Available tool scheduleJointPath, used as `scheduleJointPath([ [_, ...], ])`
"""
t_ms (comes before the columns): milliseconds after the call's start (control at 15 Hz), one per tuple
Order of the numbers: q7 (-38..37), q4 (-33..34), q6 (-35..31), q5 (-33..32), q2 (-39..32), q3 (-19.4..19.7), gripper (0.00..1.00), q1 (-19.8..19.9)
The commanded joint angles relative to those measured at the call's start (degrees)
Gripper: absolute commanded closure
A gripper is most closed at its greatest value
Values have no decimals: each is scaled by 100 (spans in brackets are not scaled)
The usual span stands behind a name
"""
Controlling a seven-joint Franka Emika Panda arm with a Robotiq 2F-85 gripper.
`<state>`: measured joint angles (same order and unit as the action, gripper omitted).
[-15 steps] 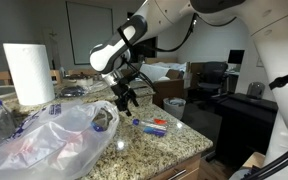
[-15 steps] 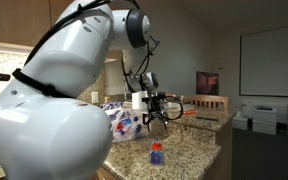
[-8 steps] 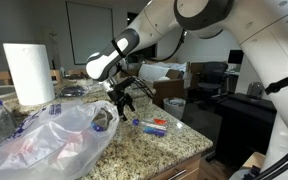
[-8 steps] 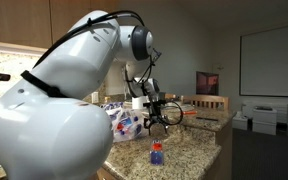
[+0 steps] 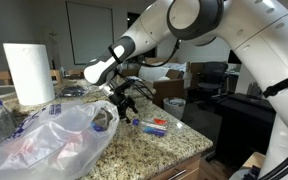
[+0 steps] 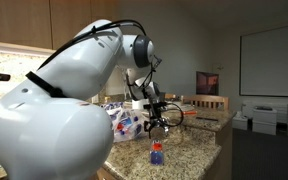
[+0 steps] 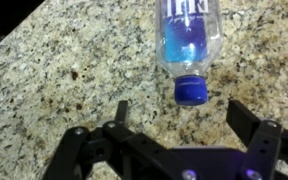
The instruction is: Put the water bottles on the counter in the plastic bag
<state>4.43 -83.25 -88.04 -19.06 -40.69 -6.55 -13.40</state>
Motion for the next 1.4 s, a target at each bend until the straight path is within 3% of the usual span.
scheduleJointPath([
  [0,139,174,292,-70,-122,48,0,-69],
  [400,185,155,339,-74,-183,21,2,-96],
  [467,186,161,356,-82,-190,24,27,-101],
  [600,208,163,373,-80,-195,21,32,-97],
  [1200,205,197,503,-126,-233,33,91,-116],
  [1333,188,198,509,-129,-204,41,87,-108],
])
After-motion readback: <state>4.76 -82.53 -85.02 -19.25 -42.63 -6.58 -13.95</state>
